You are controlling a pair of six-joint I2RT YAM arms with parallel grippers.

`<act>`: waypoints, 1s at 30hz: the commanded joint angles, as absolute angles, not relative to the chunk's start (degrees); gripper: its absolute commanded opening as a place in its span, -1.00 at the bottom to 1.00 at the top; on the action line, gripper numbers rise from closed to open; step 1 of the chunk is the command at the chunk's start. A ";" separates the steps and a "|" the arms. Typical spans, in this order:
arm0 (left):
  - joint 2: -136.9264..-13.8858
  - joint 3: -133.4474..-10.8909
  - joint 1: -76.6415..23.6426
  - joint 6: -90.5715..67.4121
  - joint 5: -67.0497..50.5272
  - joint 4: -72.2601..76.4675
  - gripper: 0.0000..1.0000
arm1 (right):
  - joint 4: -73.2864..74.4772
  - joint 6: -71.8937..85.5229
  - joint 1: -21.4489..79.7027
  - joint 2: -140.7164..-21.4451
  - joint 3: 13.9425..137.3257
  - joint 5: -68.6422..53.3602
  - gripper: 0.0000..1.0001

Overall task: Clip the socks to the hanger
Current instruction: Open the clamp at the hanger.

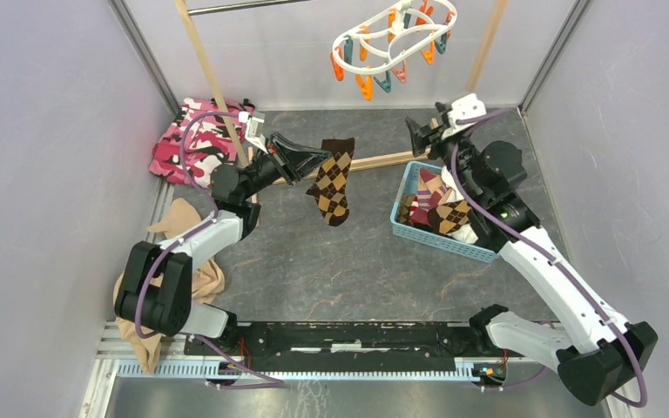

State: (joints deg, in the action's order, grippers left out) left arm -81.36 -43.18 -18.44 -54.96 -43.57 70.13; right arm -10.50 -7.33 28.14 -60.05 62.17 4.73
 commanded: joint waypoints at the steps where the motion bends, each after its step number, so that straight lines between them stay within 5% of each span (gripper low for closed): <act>1: -78.67 -43.53 -18.26 -48.87 -43.70 68.15 -0.96 | -21.36 -15.35 28.12 -59.39 58.90 -4.50 0.35; 30: -78.28 -45.12 -18.28 -42.46 -42.85 61.44 -0.96 | -40.33 -24.94 28.08 -71.71 60.30 -1.56 0.04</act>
State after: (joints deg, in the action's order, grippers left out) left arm -78.56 -43.11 -18.44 -45.43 -43.51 60.69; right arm -36.01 -24.34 28.12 -70.30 57.84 -4.32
